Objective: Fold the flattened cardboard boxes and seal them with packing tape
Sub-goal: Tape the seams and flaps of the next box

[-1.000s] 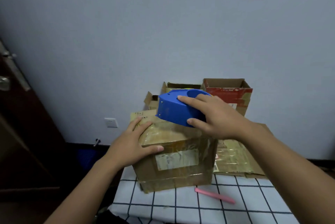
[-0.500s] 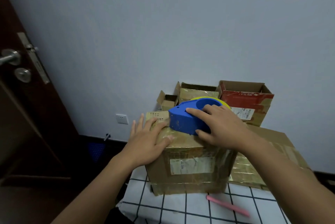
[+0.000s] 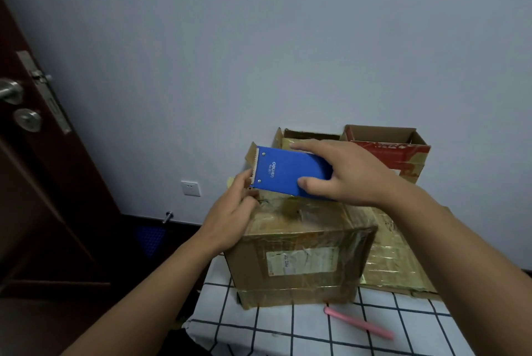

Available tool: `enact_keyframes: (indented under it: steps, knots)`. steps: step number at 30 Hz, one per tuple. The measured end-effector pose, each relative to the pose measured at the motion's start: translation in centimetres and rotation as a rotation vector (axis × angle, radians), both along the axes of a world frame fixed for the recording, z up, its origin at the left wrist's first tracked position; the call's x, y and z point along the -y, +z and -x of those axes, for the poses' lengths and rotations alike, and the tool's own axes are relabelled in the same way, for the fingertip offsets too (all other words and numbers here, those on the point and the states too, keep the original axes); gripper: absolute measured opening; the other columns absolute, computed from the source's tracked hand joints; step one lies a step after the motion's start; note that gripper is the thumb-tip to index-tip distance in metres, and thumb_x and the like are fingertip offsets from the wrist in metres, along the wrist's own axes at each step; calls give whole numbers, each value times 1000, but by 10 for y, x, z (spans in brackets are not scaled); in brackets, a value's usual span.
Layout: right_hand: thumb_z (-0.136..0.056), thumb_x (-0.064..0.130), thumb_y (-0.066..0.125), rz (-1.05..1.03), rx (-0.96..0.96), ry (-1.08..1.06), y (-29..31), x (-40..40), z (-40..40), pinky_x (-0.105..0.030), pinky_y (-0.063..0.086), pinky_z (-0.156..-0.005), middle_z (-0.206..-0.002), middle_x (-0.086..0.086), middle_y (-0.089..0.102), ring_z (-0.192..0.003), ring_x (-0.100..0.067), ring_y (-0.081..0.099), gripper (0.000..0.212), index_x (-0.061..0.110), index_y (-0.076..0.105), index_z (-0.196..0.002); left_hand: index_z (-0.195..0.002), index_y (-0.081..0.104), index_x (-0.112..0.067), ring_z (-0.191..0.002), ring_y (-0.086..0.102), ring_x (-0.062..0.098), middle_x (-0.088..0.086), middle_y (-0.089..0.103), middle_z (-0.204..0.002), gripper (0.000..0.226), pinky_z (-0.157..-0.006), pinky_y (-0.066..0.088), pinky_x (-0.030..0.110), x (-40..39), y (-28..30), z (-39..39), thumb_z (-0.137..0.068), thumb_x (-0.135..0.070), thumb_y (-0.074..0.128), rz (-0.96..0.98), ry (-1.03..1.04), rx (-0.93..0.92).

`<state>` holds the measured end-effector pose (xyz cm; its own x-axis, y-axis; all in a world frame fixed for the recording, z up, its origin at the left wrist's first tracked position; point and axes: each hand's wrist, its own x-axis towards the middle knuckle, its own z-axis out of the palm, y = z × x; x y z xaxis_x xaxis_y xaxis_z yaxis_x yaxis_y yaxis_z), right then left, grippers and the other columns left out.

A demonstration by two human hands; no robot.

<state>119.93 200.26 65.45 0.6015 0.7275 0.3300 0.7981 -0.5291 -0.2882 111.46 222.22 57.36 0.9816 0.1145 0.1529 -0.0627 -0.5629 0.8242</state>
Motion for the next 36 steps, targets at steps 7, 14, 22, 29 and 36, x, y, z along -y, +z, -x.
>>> enact_keyframes:
  steps: [7,14,22,29,36]
  knots:
    - [-88,51,57,60,-10,-48,27,-10,-7,-32,49,-66,-96,10,62,-76,-8,58,38,39,49,-123,-119,53,-39,-113,60,5,-13,65,-118,45,-103,44,46,-2,-3,-3,-87,-51,23,210,59,6]
    - [-89,49,59,148,-114,-46,28,-16,-18,-30,40,-60,-83,8,58,-71,-11,57,25,43,48,-111,-107,69,-31,-100,68,7,-7,75,-101,68,-88,51,27,0,12,-5,-90,-74,20,353,78,-22]
    - [-79,66,65,58,-250,-6,33,-7,-26,-28,52,-72,-100,12,63,-86,-10,63,44,40,52,-111,-95,71,-11,-87,70,16,5,75,-88,13,-69,53,28,-4,15,-15,-97,-16,58,540,136,-88]
    - [-62,66,80,145,-310,56,36,-2,-28,-29,54,-77,-114,17,56,-97,-8,59,68,49,43,-117,-92,68,-7,-76,69,22,13,74,-85,15,-71,56,33,0,20,-19,-96,-15,56,672,146,-135]
    - [-71,67,65,248,-164,-9,32,-7,-33,-33,46,-88,-117,12,48,-106,-12,51,74,48,39,-137,-82,69,-10,-76,69,18,9,74,-80,11,-72,54,33,-1,20,-20,-92,-12,64,639,171,-130]
